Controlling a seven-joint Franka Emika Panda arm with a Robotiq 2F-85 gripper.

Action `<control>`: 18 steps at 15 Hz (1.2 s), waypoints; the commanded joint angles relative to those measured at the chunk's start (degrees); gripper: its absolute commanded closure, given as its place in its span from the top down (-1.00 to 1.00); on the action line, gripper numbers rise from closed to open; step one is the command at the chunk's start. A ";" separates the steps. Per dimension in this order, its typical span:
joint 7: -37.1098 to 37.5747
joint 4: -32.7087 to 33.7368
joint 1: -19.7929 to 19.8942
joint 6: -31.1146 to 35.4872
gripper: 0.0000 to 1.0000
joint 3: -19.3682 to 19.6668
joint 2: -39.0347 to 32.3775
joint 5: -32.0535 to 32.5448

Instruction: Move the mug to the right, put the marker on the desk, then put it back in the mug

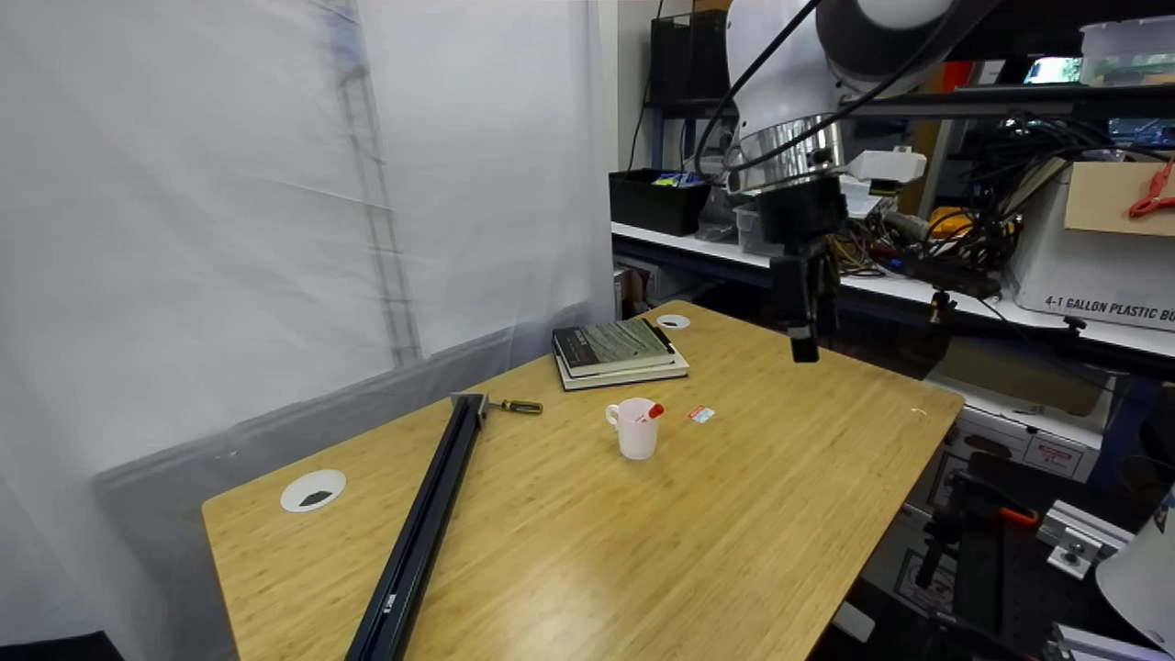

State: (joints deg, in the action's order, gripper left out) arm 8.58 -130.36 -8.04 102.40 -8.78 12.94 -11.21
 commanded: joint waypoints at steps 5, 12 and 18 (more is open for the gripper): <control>-0.16 7.11 1.77 5.65 1.00 1.96 -10.30 4.64; 0.27 21.96 2.95 4.26 1.00 4.50 -20.32 7.61; 0.38 30.34 3.32 3.21 1.00 6.09 -28.60 7.14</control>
State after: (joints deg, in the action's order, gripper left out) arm 8.59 -104.61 -5.25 108.83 -2.94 -12.35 -4.58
